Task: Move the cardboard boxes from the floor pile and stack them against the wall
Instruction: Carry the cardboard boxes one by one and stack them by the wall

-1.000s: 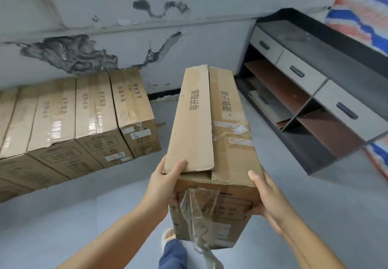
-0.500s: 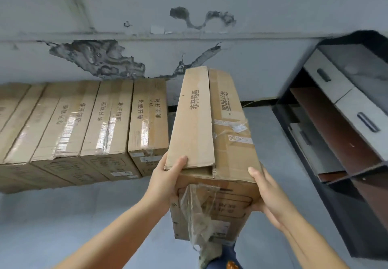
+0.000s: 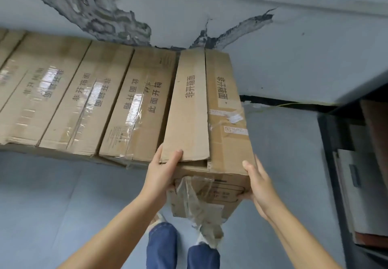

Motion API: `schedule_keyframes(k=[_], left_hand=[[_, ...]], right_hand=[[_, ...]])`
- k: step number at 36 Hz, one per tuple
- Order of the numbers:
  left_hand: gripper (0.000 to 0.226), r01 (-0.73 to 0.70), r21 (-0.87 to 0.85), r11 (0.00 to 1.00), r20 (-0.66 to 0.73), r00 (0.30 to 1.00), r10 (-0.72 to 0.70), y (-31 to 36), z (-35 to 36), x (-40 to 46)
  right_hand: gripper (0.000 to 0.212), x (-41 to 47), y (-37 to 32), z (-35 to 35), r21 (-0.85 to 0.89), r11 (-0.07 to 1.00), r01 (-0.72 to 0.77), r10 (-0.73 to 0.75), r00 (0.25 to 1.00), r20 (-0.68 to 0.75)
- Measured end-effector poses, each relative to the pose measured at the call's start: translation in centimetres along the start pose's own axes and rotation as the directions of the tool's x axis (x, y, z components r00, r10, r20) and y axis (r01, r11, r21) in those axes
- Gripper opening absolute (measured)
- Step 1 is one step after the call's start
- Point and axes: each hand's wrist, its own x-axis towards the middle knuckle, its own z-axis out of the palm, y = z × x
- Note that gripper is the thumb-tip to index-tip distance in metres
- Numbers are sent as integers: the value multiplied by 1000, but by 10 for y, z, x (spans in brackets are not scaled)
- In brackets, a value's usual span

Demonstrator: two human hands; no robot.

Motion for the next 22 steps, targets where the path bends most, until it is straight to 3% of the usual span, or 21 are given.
schedule_keyframes(k=[4, 11, 16, 19, 22], left_hand=[[38, 13, 41, 999, 5, 1000, -13, -37, -4, 61], [60, 133, 104, 986, -34, 991, -130, -97, -30, 94], [40, 334, 36, 942, -90, 940, -330, -117, -42, 91], [31, 483, -103, 870, -20, 873, -487, -122, -50, 101], [20, 529, -244, 813, 38, 843, -537, -125, -56, 118]], right_hand=[[40, 58, 51, 14, 56, 995, -81, 81, 997, -12], [51, 81, 119, 30, 114, 943, -311, 312, 950, 18], [57, 81, 138, 43, 9, 932, -362, 361, 932, 26], [55, 91, 142, 49, -74, 940, -333, 336, 941, 34], [63, 111, 149, 52, -144, 945, -294, 301, 953, 29]])
